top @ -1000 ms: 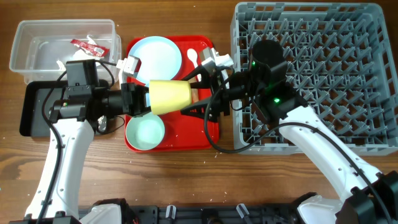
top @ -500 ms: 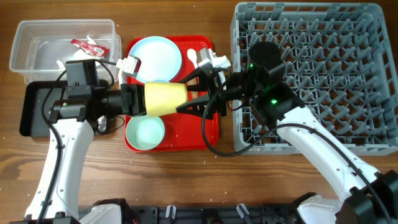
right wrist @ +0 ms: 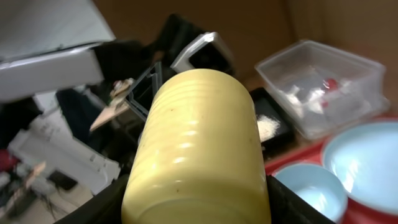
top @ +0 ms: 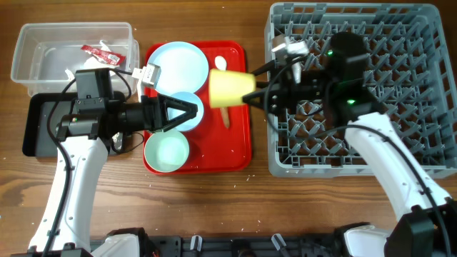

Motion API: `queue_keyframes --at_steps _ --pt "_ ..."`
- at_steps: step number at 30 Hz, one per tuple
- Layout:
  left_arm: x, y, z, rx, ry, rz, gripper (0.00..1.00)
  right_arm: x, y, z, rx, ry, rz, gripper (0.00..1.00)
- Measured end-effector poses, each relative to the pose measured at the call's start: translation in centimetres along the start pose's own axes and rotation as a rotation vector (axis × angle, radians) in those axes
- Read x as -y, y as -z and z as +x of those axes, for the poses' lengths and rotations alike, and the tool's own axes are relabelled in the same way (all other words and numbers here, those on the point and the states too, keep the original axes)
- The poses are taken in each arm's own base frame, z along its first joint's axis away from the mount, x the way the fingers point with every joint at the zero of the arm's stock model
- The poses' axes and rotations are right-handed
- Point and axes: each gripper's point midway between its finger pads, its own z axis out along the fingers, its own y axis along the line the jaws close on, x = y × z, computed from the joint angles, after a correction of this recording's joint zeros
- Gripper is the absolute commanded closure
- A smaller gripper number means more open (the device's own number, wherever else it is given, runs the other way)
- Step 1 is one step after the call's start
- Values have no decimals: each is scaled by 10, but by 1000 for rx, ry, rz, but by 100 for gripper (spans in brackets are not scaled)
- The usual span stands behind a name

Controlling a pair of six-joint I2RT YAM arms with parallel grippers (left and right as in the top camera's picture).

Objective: Sort waste into correct bins and load items into the dishwasher rack
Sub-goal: 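Hand the yellow cup from the left gripper to the right gripper, then place the yellow cup upside down in the dish rack with the right gripper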

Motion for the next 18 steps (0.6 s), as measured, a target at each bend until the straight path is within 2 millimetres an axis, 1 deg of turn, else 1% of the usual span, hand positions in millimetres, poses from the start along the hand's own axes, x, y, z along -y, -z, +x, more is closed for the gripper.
queue_keyframes --at_steps 3,4,6,7,8,9,10,12,15,16,17,18 --pt "-10 0 -3 19 0 -58 39 30 24 13 8 -174 142 60" --pt "-15 1 -4 26 6 -85 39 41 32 21 6 -239 209 60" --pt "-27 2 -5 42 26 -151 39 57 40 38 -19 -339 316 60" --pt "-36 4 -5 54 44 -203 39 61 43 46 -33 -376 359 60" --pt "-46 6 -6 66 58 -260 38 67 48 58 -62 -424 435 59" --pt "-60 11 -7 86 72 -343 38 69 55 68 -93 -457 516 55" --pt "-74 17 -9 107 81 -431 38 66 66 75 -121 -485 612 55" --pt "-88 24 -11 129 87 -521 38 55 84 78 -164 -517 748 55" --pt "-106 36 -15 162 87 -643 38 34 114 67 -191 -508 940 55" --pt "-110 40 -15 171 87 -675 38 26 127 67 -201 -518 1019 55" --pt "-113 43 -16 178 87 -701 38 21 137 72 -219 -535 1079 55" --pt "-116 45 -17 183 86 -719 38 16 149 83 -257 -577 1146 54"
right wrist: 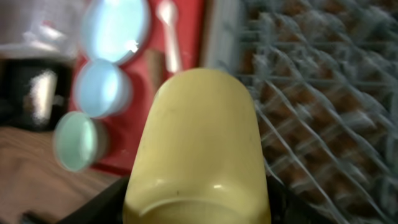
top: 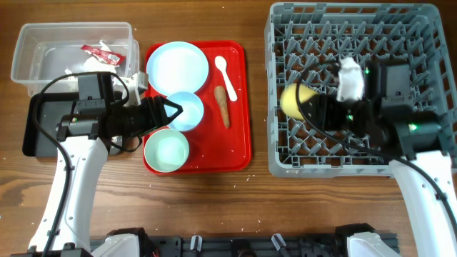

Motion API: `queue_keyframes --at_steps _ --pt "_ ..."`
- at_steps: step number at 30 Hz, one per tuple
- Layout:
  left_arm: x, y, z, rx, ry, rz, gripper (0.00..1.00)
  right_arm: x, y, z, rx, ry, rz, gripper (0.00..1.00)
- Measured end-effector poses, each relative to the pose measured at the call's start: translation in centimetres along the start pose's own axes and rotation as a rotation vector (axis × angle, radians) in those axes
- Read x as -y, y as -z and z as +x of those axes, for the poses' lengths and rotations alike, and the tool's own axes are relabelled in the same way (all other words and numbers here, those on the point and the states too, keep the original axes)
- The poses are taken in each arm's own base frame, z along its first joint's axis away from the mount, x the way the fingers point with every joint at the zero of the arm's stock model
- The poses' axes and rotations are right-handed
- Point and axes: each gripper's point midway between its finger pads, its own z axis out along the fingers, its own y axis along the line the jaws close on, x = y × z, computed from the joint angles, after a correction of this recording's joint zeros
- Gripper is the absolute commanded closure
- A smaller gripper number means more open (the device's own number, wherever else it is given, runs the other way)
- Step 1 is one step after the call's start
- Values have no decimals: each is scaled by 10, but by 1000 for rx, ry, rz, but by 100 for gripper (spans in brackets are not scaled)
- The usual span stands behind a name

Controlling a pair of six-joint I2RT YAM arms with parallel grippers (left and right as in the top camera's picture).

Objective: Sort waste into correct bins and load items into the dishwasher rack
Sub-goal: 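Place the yellow cup upside down in the dish rack with the right gripper, then reach the right gripper to the light-blue bowl and lift it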

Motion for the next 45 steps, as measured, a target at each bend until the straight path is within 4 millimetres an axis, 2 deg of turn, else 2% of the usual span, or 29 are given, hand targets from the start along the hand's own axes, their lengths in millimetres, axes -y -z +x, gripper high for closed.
queue_keyframes --at_steps 5,11,13,18,23,24,26,28,34,36,38,40,42,43,44,45 --pt "-10 0 -3 19 1 -58 35 50 -9 43 -217 -107 267 54" --pt "-12 1 -4 23 1 -73 35 71 -30 59 -322 -131 357 53" --pt "-14 0 -4 21 3 -76 34 72 -33 59 -321 -124 365 50" --pt "-17 -4 -3 9 13 -80 34 66 -39 53 -292 -89 358 51" --pt "-20 -7 -3 -4 22 -84 33 53 -50 66 -356 -106 275 49" --pt "-20 -8 -3 -5 23 -85 33 52 -50 67 -360 -107 270 45" --pt "-20 -8 -3 -5 23 -85 33 50 -51 67 -362 -109 261 22" --pt "-20 -8 -3 -5 23 -85 33 49 -51 67 -364 -104 250 12" --pt "-20 -8 -3 -5 23 -85 33 47 -53 65 -352 -109 242 10" --pt "-20 -8 -3 -5 23 -85 34 47 -53 62 -343 -108 240 14" --pt "-20 -8 -3 -5 23 -85 34 35 -46 41 -287 -85 196 18" --pt "-21 -8 -3 -4 24 -87 34 11 -35 2 -165 -32 111 21" --pt "-23 -7 -3 -1 23 -98 34 -27 -27 -41 -6 56 9 23" --pt "-24 -7 -4 2 23 -108 34 -45 -27 -49 29 84 -35 24" --pt "-27 -7 -4 6 24 -124 35 -76 -30 -59 85 139 -104 24" --pt "-31 -7 -6 14 23 -146 35 -94 -34 -62 106 155 -140 24"
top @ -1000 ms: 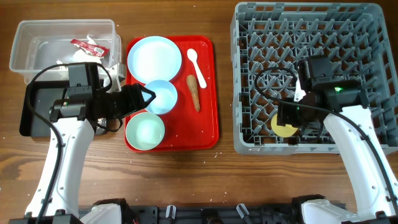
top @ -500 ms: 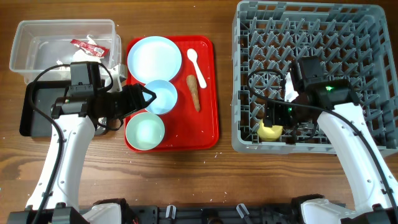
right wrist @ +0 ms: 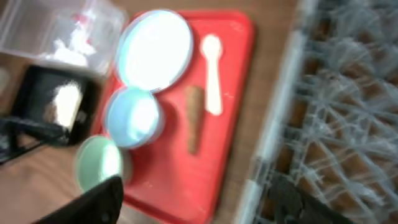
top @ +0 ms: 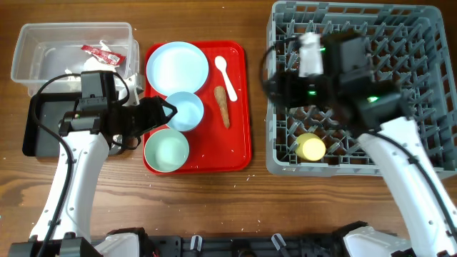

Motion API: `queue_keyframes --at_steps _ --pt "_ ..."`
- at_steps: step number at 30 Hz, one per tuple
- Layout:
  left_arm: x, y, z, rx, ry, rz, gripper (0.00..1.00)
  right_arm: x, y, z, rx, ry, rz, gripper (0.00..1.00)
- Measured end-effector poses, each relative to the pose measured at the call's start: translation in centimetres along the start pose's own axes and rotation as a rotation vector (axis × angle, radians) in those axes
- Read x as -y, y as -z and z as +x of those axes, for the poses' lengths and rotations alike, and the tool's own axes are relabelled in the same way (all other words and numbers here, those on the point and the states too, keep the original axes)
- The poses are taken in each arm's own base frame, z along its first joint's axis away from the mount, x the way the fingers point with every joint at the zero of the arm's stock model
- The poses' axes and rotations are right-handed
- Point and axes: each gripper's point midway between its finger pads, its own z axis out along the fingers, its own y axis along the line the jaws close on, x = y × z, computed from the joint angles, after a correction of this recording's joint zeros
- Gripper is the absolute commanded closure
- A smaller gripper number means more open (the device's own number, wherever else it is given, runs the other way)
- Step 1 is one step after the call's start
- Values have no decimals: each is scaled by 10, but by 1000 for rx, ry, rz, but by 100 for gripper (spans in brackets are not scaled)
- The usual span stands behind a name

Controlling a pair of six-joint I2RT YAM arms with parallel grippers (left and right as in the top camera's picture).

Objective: Sort waste into correct bins and load items into the dishwasher rack
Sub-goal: 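Reach the right gripper to the light-blue bowl and lift it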

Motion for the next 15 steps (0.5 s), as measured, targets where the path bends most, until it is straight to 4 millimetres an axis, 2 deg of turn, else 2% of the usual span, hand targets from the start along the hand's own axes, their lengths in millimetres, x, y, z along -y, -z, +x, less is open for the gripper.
queue_keyframes --at_steps 2,3,5,6,7,11,15 --pt "-10 0 -3 18 1 -59 35 -32 -23 -9 30 11 -63 27" --pt "-17 1 -5 32 1 -100 36 -48 -48 -5 7 8 -86 34" --pt "-28 2 -8 50 1 -163 36 -60 -85 10 -52 -20 -86 43" --pt "-35 4 -10 60 3 -204 36 -65 -112 16 -70 -35 -86 45" --pt "-41 5 -11 71 3 -242 37 -66 -133 26 -100 -52 -75 46" --pt "-65 13 -16 108 19 -382 36 -68 -186 58 -183 -105 -50 49" --pt "-83 23 -22 160 66 -500 31 -68 -217 83 -238 -132 -32 52"
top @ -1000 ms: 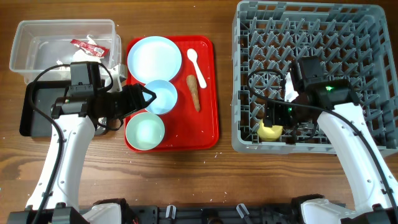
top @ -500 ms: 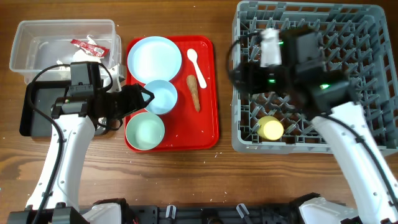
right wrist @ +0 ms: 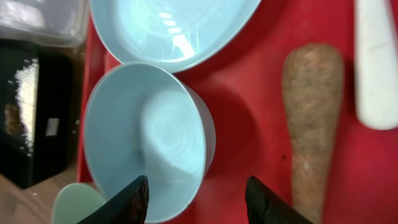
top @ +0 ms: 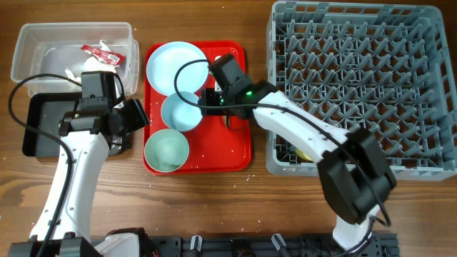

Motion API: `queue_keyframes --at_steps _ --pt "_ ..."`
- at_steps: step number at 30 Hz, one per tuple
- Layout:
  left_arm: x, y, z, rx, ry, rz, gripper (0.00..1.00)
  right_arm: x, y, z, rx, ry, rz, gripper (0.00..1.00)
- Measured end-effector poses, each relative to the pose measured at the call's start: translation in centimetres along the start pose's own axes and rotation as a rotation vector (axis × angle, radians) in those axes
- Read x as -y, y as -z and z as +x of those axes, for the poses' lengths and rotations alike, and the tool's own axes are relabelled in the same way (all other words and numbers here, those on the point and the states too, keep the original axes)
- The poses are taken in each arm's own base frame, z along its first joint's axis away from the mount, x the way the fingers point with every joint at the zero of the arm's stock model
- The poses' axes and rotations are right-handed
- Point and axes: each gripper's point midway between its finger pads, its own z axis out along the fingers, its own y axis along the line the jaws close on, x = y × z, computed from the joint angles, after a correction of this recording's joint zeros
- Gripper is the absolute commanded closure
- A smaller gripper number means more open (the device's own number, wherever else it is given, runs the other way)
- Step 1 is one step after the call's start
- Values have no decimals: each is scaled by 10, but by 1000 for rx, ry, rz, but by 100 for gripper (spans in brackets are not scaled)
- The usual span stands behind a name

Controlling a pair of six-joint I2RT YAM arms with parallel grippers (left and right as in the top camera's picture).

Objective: Sort waste into correct bins and load items into the dishwasher rack
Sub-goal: 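Reach the right gripper to the light-blue bowl and lift it, then carry the light-blue bowl right and set it at the rack's back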

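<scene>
My right gripper (right wrist: 199, 202) (top: 208, 100) is open and low over the red tray (top: 239, 153), its fingers either side of the right rim of the small blue bowl (right wrist: 146, 143) (top: 180, 113). A brown carrot-like piece (right wrist: 311, 118) and a white spoon (right wrist: 378, 62) lie just right of it. The pale blue plate (top: 173, 61) is at the tray's back and the green bowl (top: 166, 150) at its front. The yellow cup (top: 303, 150) sits in the grey dishwasher rack (top: 357, 28), partly behind my right arm. My left gripper (top: 137, 116) is open and empty at the tray's left edge.
A clear plastic bin (top: 43, 61) holding a red wrapper (top: 100, 51) and scraps stands at the back left. A black bin (top: 39, 128) sits in front of it, under my left arm.
My right gripper has moved from the rack's left part down to the tray and now straddles the small blue bowl's rim. My left gripper has drawn back to the left.
My right gripper held the yellow cup above the tray's right edge, then over the rack. After that the cup stood in the rack's front left and the gripper was empty above it. Now that gripper is down at the small blue bowl.
</scene>
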Motion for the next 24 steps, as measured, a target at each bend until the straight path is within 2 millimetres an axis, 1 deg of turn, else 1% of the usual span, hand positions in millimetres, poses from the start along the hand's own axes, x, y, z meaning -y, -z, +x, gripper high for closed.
queue_keyframes --at_steps 1,2,3,5,7,9,10,16,18,20,21,22,23,24 --pt "-4 0 -2 9 12 -21 28 2 -9 6 -16 -6 10 55" --pt "-6 0 -2 14 19 -35 22 4 -19 13 -35 -13 21 59" --pt "-7 0 -3 18 24 -43 12 6 -26 17 -47 -17 27 63" --pt "-9 0 -4 22 36 -53 1 10 -35 23 -65 -30 40 71" --pt "-10 0 -4 25 37 -60 0 11 -37 25 -69 -38 44 76" --pt "-11 0 -4 26 40 -61 0 12 -37 24 -66 -39 46 94" --pt "-11 0 -4 26 40 -61 0 12 -37 24 -65 -38 46 96" --pt "-11 0 -4 26 40 -61 0 16 -36 26 -74 -45 60 96" --pt "-11 0 -4 26 40 -61 0 20 -33 24 -77 -47 68 96" --pt "-11 0 -4 26 40 -61 0 27 -13 13 -56 -52 85 96" --pt "-11 0 -4 26 40 -61 0 30 9 -1 -11 -60 94 96" --pt "-11 0 -4 25 40 -61 0 36 50 -27 83 -76 117 96" --pt "-11 0 -4 25 40 -61 0 42 77 -41 150 -86 136 96" --pt "-11 0 -4 26 40 -61 0 50 104 -52 210 -100 173 96"
